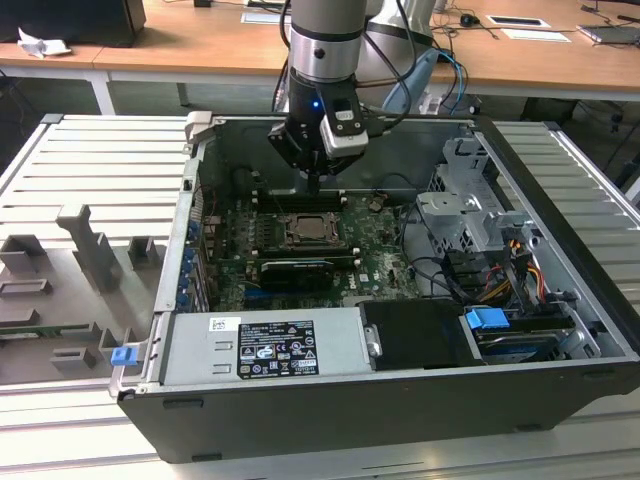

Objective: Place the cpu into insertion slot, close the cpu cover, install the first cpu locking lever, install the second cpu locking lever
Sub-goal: 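Install the first cpu locking lever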

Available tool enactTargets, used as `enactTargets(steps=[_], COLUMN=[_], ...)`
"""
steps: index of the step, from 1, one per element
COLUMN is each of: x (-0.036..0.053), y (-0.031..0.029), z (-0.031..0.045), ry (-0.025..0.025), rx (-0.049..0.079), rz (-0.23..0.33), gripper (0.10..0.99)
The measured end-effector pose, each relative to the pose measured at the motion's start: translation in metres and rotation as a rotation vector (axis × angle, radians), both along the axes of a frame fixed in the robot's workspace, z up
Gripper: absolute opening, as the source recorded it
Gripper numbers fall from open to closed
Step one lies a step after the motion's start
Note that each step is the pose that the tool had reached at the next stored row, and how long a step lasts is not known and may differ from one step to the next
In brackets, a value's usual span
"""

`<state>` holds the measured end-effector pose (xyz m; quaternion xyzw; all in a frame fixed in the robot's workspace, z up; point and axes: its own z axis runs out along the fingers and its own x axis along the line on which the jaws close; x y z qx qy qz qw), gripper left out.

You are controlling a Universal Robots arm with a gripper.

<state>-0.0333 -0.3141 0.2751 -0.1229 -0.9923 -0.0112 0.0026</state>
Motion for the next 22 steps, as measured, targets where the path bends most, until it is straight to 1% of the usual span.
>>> enactTargets(steps=[2, 12, 14, 18, 19, 20, 21, 22], x=[0.0000, 0.0000, 0.0000, 0.0000, 0.0001, -0.0006, -0.0021, -0.0035], y=[0.0000, 0.0000, 0.0000, 0.0000, 0.0000, 0.0000, -0.0001, -0.0001], z=[0.0000, -0.0006, -0.0006, -0.0007, -0.0007, -0.0011, -0.0017, -0.0022], ry=[0.0000, 0.0000, -0.0009, -0.0023, -0.0041, -0.0093, -0.0158, -0.0189], rx=[0.000, 0.000, 0.000, 0.000, -0.001, -0.002, -0.003, -0.003], rz=[0.061, 0.258, 0.313, 0.393, 0.412, 0.422, 0.425, 0.426], gripper=[0.106, 0.106, 0.106, 0.106, 0.106, 0.106, 0.106, 0.106])
